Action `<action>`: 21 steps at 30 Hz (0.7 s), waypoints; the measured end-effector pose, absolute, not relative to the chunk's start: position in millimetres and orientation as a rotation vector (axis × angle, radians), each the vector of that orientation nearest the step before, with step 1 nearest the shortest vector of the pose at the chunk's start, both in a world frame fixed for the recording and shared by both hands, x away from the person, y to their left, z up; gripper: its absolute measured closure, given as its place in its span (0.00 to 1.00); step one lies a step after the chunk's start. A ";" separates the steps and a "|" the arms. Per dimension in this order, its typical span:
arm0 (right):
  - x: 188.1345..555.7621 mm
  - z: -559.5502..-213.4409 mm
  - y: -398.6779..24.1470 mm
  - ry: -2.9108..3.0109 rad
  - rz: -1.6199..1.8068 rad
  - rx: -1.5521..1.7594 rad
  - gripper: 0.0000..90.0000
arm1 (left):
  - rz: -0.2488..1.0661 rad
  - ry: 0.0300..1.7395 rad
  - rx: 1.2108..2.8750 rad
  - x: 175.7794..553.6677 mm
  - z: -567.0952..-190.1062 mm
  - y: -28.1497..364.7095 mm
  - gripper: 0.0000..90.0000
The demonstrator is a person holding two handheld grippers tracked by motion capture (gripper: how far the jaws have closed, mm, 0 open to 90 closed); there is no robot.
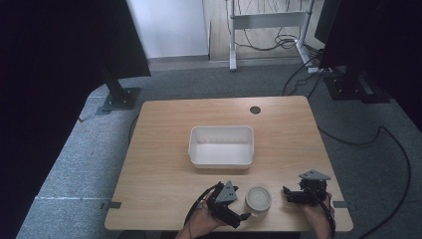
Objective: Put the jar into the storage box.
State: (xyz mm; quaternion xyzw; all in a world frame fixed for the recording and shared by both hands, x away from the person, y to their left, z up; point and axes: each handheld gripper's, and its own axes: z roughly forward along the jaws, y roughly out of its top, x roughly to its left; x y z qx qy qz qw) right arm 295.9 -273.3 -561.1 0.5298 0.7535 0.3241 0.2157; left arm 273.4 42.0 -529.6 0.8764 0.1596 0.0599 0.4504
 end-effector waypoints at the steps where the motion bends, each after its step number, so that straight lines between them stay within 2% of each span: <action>1: 295.9 -561.1 -273.3 2.089 0.898 1.468 0.01 | 0.145 0.390 2.167 273.2 -530.2 40.0 0.05; 21: 295.9 -561.1 -273.3 2.089 0.898 1.468 0.01 | 0.170 0.356 2.202 274.0 -536.3 0.0 0.07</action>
